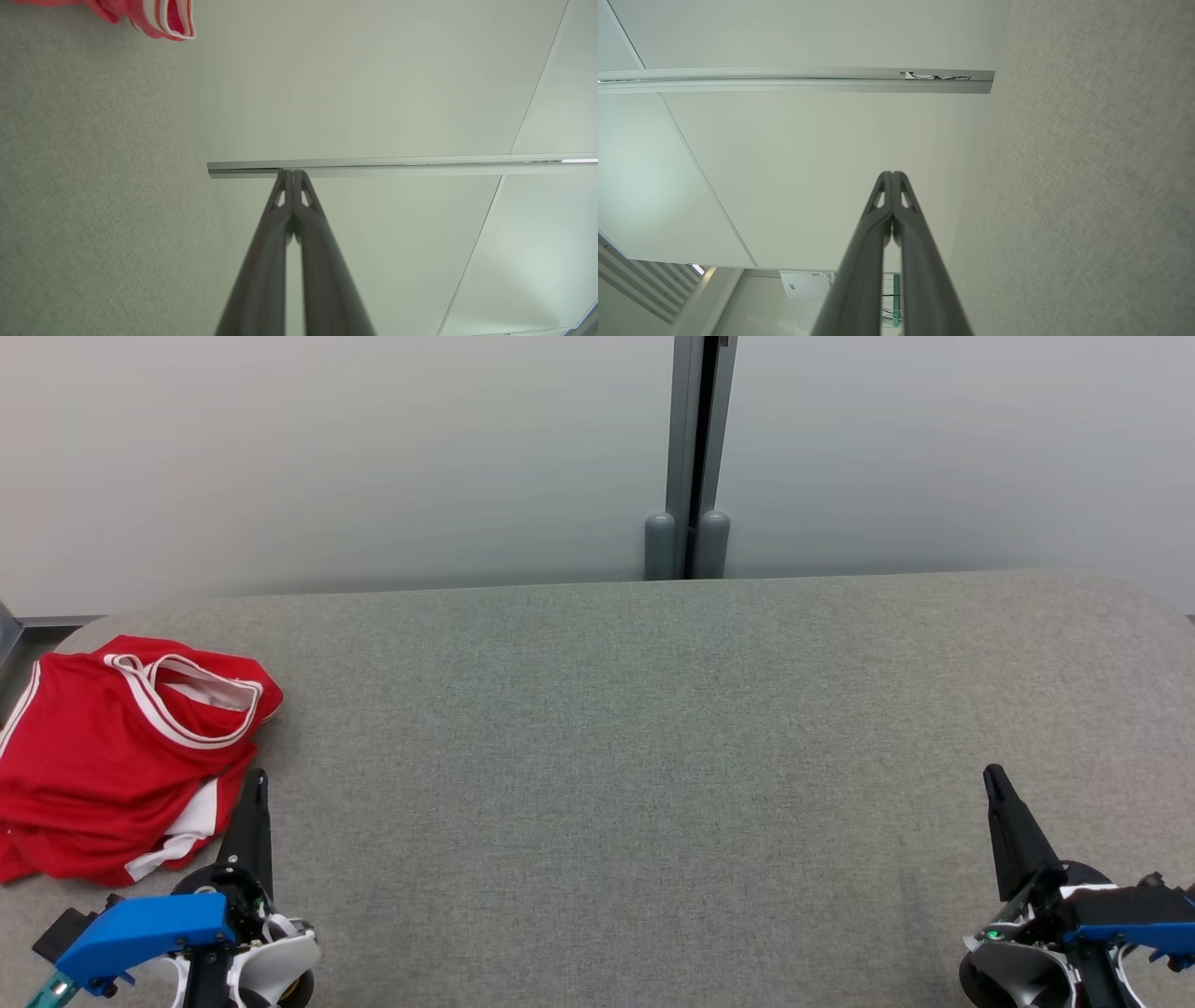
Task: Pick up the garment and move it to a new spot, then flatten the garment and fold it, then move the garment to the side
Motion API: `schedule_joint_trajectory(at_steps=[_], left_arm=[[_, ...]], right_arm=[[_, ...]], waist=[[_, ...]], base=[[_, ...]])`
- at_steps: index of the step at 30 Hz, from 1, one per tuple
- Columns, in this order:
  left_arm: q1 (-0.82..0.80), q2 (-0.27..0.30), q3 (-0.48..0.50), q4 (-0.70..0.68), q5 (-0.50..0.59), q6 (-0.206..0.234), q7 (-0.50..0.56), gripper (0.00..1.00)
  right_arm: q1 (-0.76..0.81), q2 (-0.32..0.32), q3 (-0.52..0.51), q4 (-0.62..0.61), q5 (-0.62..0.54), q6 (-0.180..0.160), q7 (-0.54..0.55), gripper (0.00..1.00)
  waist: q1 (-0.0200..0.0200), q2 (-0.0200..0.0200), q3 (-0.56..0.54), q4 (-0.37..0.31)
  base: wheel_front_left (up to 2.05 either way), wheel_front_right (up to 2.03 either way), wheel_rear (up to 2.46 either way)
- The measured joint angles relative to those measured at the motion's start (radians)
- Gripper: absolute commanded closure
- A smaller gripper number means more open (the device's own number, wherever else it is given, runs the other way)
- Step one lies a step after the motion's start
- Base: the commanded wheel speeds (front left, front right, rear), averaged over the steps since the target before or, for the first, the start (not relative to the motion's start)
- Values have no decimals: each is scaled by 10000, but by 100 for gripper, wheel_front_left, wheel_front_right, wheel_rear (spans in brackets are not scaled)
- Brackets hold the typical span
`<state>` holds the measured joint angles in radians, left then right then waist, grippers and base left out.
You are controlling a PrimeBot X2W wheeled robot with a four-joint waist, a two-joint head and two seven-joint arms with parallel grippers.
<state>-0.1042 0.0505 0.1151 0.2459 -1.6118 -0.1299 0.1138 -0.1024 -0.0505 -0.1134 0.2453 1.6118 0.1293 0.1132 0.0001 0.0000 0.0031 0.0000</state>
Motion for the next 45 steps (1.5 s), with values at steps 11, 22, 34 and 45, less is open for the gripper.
schedule_joint_trajectory(at_steps=[11,22,34,45], left_arm=[[407,-44,-8,384,2,2,-13,100],[625,-100,-290,368,945,79,-499,0],[647,-44,-754,205,3526,403,-1026,0],[793,46,-1204,150,5745,527,-1486,0]], right_arm=[[305,63,40,382,-2,-21,-2,100],[428,90,307,493,-955,-52,-483,0],[414,88,579,416,-3657,-52,-1005,0],[405,84,652,476,-6218,-50,-1461,0]], waist=[[0,1,0,0],[0,0,1,1],[0,0,1,13],[-1,0,-29,22]], base=[[0,0,0],[0,0,0],[0,0,0],[0,0,0]])
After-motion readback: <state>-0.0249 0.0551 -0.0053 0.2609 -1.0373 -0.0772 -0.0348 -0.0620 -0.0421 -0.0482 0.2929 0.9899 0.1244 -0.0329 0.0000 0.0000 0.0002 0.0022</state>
